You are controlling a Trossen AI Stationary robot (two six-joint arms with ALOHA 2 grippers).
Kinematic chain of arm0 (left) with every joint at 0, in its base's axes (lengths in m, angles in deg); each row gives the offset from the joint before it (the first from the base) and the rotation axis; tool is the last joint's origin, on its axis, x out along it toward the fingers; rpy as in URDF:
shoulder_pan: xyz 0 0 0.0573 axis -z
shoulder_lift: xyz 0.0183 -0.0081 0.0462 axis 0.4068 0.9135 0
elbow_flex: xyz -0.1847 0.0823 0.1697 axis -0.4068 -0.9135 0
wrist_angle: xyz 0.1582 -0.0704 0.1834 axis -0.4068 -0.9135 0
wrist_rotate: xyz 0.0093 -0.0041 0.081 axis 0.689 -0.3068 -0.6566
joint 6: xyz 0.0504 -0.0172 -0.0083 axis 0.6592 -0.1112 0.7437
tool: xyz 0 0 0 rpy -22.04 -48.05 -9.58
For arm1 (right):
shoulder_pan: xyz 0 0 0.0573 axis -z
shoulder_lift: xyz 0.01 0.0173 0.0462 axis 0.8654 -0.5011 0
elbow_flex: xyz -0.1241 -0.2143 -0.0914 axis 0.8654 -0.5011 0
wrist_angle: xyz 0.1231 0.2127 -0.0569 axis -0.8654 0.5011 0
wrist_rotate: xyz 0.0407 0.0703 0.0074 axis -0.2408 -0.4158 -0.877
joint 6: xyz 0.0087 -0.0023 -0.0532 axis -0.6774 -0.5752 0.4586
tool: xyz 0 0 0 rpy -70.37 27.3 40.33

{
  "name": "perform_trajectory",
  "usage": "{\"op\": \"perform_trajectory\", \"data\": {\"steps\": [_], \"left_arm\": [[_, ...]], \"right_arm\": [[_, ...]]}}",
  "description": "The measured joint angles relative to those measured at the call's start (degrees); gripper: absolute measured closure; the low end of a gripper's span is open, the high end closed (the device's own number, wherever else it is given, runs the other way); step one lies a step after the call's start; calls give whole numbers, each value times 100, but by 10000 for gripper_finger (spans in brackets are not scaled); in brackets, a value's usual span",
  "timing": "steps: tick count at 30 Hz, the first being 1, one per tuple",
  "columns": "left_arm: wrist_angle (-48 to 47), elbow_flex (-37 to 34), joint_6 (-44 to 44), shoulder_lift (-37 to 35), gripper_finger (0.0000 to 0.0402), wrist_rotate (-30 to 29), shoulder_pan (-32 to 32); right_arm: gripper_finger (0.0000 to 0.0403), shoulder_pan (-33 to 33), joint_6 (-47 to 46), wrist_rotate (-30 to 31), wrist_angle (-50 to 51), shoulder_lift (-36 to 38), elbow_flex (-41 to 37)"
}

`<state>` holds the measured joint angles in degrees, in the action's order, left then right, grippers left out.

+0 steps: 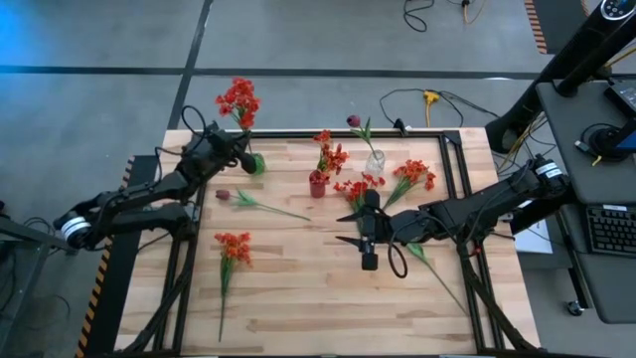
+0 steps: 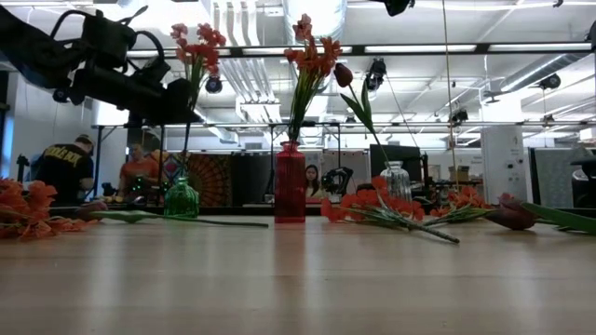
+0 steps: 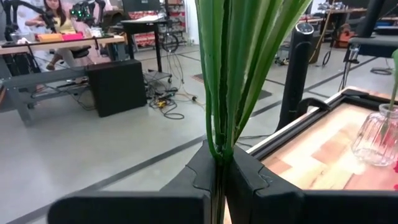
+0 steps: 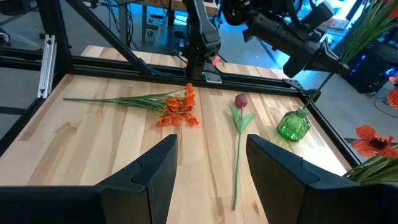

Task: Sort flowers into vase by color
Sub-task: Put the bottom red flowers into the green vase

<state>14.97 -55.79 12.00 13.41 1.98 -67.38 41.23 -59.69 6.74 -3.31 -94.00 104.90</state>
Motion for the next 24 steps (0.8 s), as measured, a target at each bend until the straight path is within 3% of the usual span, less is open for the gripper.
{"op": "perform_trajectory", "data": {"steps": [24], "left_arm": [[258,0,-6,430,391,-145,-39]], "right_arm": [[218,0,9,0,13,2,0]]}}
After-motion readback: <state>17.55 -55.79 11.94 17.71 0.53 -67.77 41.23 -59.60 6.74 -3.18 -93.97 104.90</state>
